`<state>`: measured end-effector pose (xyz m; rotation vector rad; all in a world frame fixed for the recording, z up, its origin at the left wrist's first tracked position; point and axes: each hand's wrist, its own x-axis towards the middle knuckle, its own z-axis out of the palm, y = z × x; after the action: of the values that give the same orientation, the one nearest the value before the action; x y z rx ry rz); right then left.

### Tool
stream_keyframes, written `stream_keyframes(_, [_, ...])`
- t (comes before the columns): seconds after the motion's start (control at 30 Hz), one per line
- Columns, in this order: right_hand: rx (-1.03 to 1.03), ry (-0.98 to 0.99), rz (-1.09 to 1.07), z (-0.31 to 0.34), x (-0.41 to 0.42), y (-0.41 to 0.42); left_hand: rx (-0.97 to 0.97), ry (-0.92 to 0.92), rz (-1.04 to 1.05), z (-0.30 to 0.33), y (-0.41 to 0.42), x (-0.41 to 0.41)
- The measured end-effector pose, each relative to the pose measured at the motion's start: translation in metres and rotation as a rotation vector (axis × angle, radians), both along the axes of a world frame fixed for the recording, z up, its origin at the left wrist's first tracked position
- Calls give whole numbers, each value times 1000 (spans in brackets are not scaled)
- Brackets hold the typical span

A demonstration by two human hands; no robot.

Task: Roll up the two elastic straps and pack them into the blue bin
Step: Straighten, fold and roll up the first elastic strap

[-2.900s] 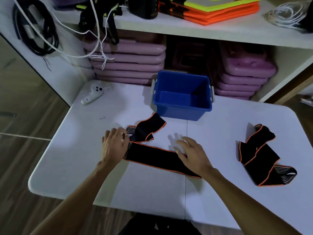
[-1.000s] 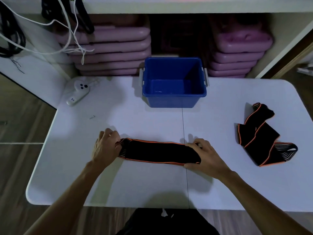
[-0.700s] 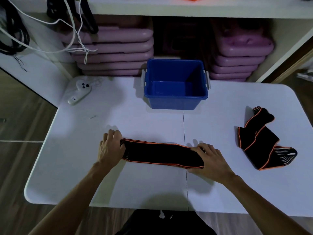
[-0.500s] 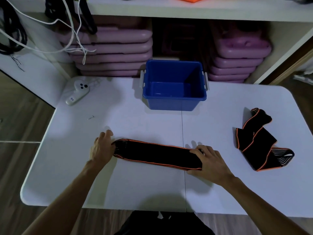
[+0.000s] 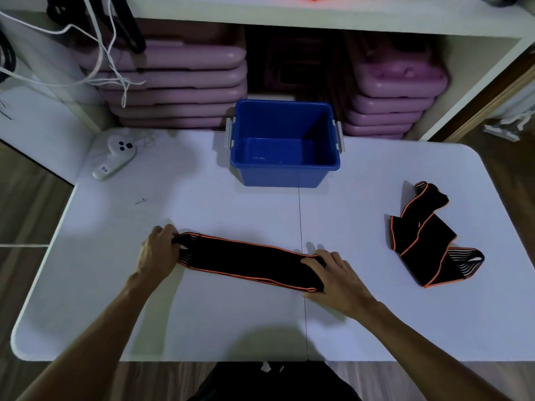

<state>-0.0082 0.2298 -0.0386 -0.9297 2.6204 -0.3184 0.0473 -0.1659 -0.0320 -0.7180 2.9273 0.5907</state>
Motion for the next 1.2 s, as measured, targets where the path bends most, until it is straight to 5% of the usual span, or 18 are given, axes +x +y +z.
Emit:
stream_keyframes(0.3, [-48, -33, -10, 0, 2, 6, 57, 99, 57, -11, -9, 1])
stream_keyframes(0.47, [-144, -161, -67, 1, 11, -16, 246, 260, 225, -4, -1, -11])
stream_keyframes(0.6, [-176, -201, -78, 0, 26, -46, 115, 417, 234, -6, 40, 8])
stream_keyframes(0.8, [33, -68, 236, -1, 12, -36, -4, 225, -210, -22, 125, 51])
stream_keyframes(1.03, [-96, 131, 523, -9, -17, -27, -15, 233, -189, -17, 191, 84])
stream_keyframes(1.2, [-206, 145, 812, -22, -33, -38, 4, 39, -101, -29, 231, 105])
